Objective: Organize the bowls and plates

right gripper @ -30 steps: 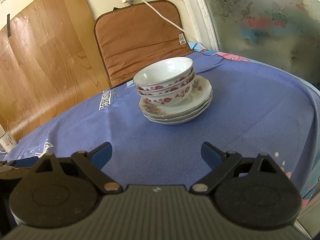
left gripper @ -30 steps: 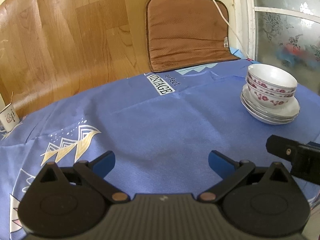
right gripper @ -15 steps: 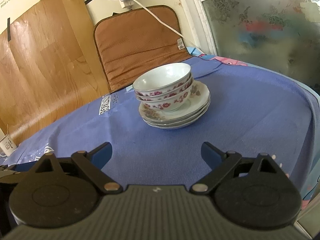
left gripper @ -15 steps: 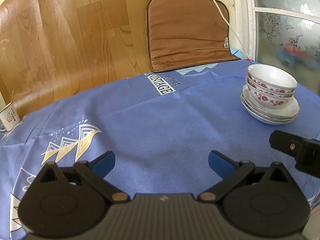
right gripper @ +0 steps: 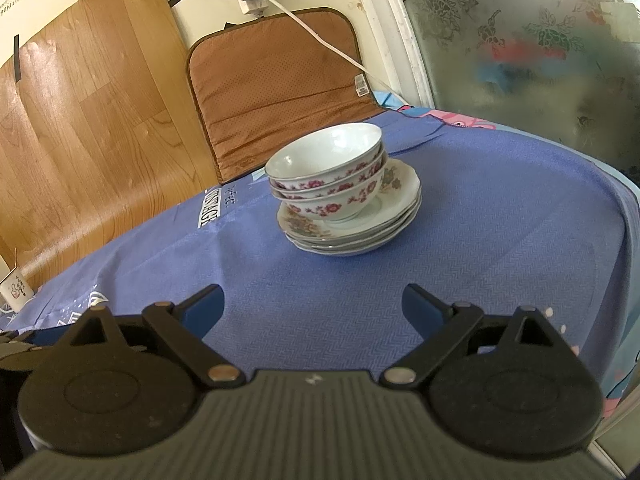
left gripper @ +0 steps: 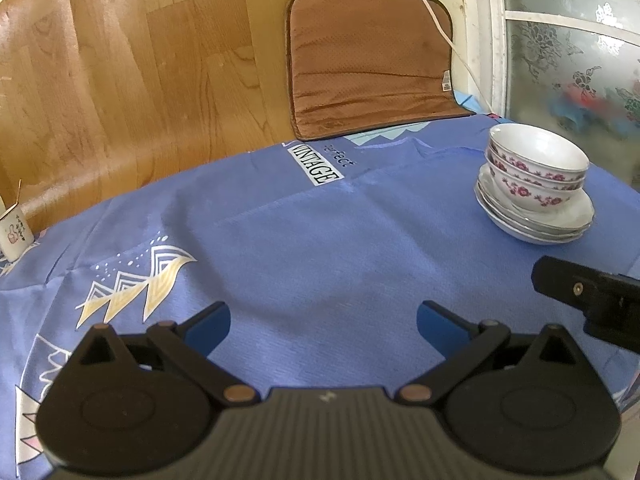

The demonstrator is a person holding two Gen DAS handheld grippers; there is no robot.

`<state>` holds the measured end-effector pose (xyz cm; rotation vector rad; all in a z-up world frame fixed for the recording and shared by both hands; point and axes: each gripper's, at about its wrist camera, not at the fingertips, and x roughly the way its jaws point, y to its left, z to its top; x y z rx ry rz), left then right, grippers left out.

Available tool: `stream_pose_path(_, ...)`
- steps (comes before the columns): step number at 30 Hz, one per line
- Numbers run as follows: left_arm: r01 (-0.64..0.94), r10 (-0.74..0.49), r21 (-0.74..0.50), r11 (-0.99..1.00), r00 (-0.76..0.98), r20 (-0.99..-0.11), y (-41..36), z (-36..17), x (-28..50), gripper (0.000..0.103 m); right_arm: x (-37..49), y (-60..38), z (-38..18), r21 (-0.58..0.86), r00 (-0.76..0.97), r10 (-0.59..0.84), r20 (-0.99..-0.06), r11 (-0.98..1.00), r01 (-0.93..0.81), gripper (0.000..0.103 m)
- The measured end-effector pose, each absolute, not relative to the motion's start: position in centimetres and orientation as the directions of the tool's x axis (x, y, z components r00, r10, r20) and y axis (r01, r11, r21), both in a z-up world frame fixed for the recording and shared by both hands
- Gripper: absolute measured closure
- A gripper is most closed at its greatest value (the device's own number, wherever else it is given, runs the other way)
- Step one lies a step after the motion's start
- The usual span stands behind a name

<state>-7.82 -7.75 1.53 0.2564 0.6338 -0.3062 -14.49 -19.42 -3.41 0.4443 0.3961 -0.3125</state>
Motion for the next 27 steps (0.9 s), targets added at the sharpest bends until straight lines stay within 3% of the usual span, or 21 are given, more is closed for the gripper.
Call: stream_pose_path(27, 0.388, -0.222, 0.116, 0.914, 0.72, -0.657, -8.03, 0.85, -7.42, 0.0, -14.23, -19.78, -3.7, 0.363, 0.873, -0.196, -0.446, 0.852, 0.376, 0.006)
